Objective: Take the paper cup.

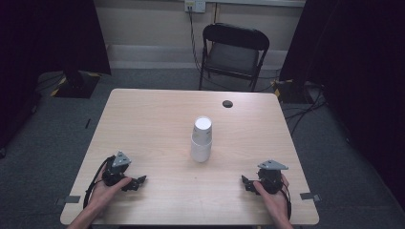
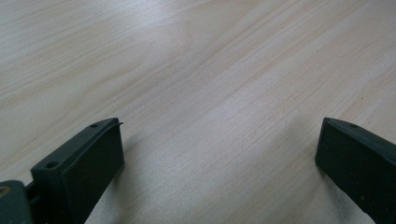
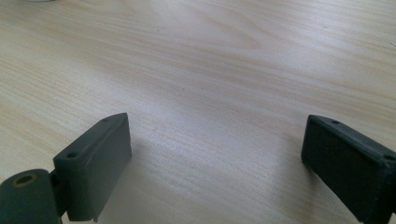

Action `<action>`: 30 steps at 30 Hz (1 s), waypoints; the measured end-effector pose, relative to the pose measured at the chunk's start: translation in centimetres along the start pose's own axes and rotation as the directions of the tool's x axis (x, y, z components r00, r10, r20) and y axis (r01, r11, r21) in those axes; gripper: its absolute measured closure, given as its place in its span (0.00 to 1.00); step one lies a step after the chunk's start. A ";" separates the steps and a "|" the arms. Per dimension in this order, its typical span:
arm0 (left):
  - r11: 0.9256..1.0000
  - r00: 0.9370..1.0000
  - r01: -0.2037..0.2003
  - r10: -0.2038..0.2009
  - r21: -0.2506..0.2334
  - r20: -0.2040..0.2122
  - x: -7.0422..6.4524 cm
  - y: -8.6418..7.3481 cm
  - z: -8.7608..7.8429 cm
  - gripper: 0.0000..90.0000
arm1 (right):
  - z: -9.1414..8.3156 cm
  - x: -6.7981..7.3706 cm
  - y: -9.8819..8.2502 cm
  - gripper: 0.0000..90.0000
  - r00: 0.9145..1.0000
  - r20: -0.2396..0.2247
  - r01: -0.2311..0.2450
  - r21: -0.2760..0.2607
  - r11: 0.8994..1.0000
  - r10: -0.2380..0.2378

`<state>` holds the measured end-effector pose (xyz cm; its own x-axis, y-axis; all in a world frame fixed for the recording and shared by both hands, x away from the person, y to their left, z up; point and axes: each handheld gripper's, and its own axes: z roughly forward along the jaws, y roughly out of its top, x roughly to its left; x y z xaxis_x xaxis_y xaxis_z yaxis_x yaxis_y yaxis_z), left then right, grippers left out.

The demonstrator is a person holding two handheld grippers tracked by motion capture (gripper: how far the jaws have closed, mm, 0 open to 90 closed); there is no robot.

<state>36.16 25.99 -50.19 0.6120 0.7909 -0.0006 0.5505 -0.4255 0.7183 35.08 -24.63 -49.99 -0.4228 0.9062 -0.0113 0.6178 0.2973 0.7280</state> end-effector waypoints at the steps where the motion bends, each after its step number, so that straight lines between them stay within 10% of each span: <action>1: 1.000 1.000 -0.005 0.005 0.002 -0.001 0.1 0.0 0.0 0.02 | 0.0 0.0 0.0 0.09 1.000 -0.005 0.004 0.001 1.000 -0.004; 10: 1.000 1.000 0.012 -0.012 -0.004 -0.024 0.4 0.1 -0.6 0.17 | 0.2 -0.3 0.2 0.09 0.999 -0.035 0.030 0.003 1.000 -0.030; 30: 0.993 0.991 -0.002 0.017 -0.119 0.130 -1.7 1.7 -2.8 0.23 | 0.1 -0.4 0.2 0.09 0.998 -0.047 0.041 0.003 0.999 -0.041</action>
<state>34.48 25.16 -47.03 0.6901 0.7194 -0.0788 0.4782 -0.3716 0.7957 35.47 -24.95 -49.96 -0.4780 0.8783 -0.0089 0.6022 0.3351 0.7246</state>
